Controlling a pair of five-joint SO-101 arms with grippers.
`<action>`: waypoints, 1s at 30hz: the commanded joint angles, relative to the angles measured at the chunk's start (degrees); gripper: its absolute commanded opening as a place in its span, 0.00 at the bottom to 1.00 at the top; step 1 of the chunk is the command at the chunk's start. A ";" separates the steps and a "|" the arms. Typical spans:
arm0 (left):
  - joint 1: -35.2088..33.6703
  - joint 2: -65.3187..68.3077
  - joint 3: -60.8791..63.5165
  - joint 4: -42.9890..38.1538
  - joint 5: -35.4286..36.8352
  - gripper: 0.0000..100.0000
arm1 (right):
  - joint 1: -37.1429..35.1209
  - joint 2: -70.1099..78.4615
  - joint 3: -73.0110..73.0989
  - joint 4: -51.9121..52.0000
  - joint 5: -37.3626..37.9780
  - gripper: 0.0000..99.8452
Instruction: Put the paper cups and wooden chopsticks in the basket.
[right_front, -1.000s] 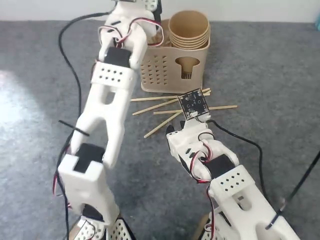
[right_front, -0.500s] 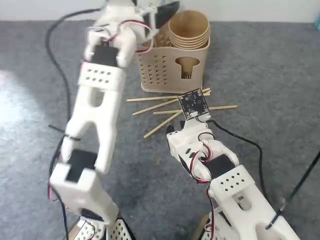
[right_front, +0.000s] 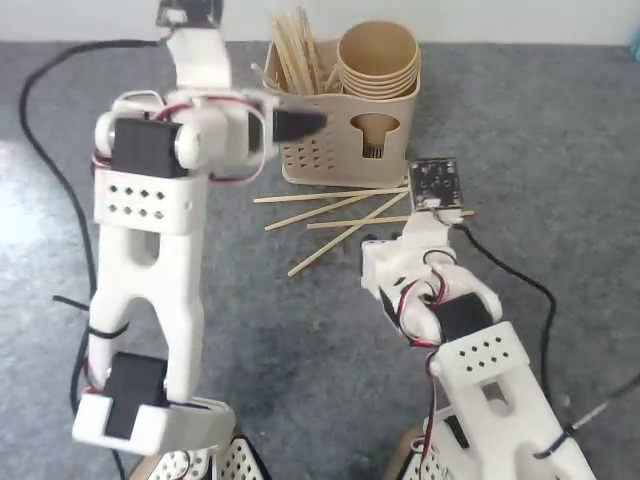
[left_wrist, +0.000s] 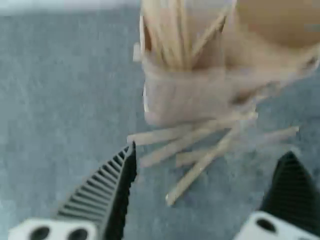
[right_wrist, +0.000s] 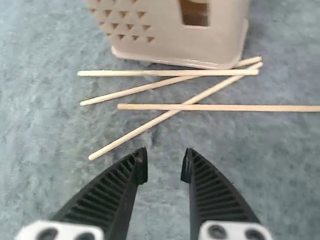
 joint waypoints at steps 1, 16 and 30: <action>-0.97 -3.69 4.97 6.68 -0.35 0.40 | 2.24 -0.66 -5.01 1.98 -1.14 0.13; -2.55 -37.63 63.87 -24.97 -4.84 0.40 | 4.97 33.63 -33.49 24.40 26.90 0.13; -11.16 -46.86 93.41 -59.69 0.53 0.40 | 9.10 57.27 -49.58 24.40 69.80 0.31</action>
